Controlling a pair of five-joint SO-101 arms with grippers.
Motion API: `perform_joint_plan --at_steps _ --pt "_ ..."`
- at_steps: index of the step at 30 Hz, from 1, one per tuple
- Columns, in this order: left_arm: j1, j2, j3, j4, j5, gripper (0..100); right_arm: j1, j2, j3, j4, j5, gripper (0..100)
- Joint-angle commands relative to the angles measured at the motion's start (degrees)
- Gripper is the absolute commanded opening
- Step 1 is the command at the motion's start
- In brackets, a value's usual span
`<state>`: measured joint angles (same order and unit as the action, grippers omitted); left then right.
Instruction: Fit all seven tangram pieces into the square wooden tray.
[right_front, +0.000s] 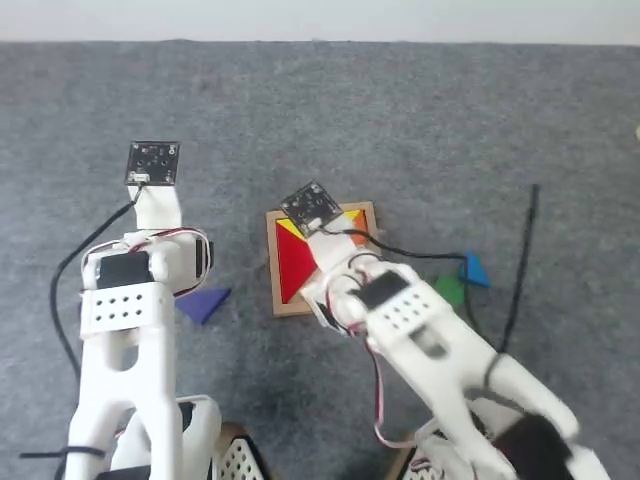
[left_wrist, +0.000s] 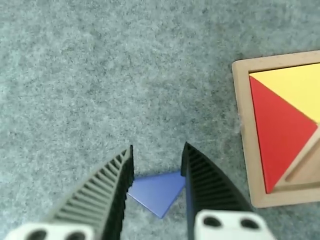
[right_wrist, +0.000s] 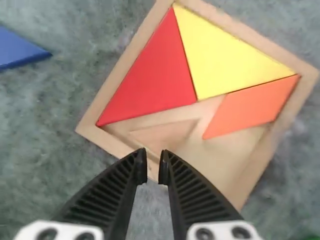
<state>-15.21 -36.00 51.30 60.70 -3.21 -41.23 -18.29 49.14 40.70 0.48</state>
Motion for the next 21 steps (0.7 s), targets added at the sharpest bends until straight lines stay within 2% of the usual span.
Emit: perform_joint_plan --at_steps 1,5,16,21 --pt "-0.2 -0.3 -0.3 -1.1 0.4 17 0.0 5.1 -5.0 -0.8 -0.4 6.3" --pt "0.0 -0.3 -0.3 -1.0 0.4 22 1.0 5.8 -5.9 -1.4 -0.5 6.3" --pt "1.1 -0.2 -0.1 -0.9 0.4 22 -0.4 13.2 -9.1 -2.4 -0.8 6.3" --pt "1.1 -0.2 -0.1 -0.9 0.4 22 1.8 16.7 -12.4 -2.1 -4.6 6.3"
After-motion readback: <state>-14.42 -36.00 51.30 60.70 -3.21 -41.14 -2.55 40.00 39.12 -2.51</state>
